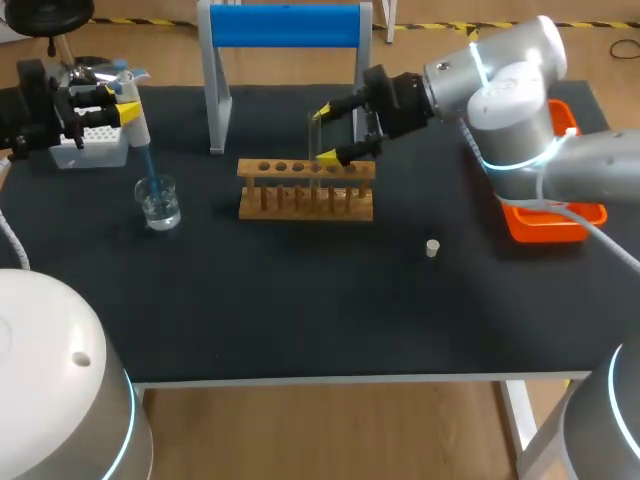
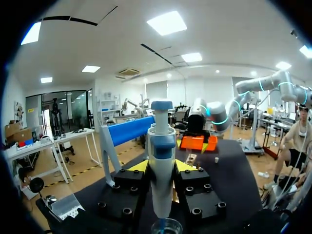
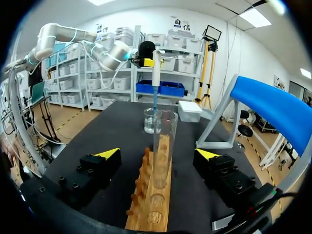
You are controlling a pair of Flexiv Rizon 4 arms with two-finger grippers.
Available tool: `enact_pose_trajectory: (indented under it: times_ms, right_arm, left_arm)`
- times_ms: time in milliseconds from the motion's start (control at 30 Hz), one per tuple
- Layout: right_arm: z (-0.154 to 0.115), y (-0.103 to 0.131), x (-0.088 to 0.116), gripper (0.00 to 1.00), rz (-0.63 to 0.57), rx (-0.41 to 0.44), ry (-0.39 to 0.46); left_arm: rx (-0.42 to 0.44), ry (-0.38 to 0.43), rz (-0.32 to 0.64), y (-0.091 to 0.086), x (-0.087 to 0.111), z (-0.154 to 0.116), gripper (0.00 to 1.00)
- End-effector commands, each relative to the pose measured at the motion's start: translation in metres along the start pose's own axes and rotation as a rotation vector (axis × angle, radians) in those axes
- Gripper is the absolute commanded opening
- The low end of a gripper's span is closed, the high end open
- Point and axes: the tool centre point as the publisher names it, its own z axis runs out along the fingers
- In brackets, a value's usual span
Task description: Invert the test tube, pick up the pipette, mount the tip to pipette, aspirate from beaker and dispense into the tube, eject the tip, return the pipette, and cap with the stopper.
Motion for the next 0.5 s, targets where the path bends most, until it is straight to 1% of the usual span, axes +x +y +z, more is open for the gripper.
enact_pose_trajectory:
  times_ms: [33,100,167,500]
  right_arm:
    - [0.0055,0.0038,-0.0031,1.0,0.003,0.032,-0.012]
    - [0.0076,0.0046,-0.0056,1.0,0.0,0.056,-0.038]
    - [0.0084,0.0057,-0.007,1.0,0.003,0.05,-0.038]
    - [0.0136,0.0094,-0.0099,1.0,0.002,0.076,-0.053]
  left_arm:
    - [-0.001,0.001,-0.001,-0.0006,-0.0003,-0.0002,0.0]
    - [-0.001,0.001,-0.001,-0.0006,-0.0003,-0.0002,0.0]
    - [-0.001,0.001,-0.001,-0.0006,-0.0003,-0.0002,0.0]
    - [-0.001,0.001,-0.001,-0.0006,-0.0003,-0.0002,0.0]
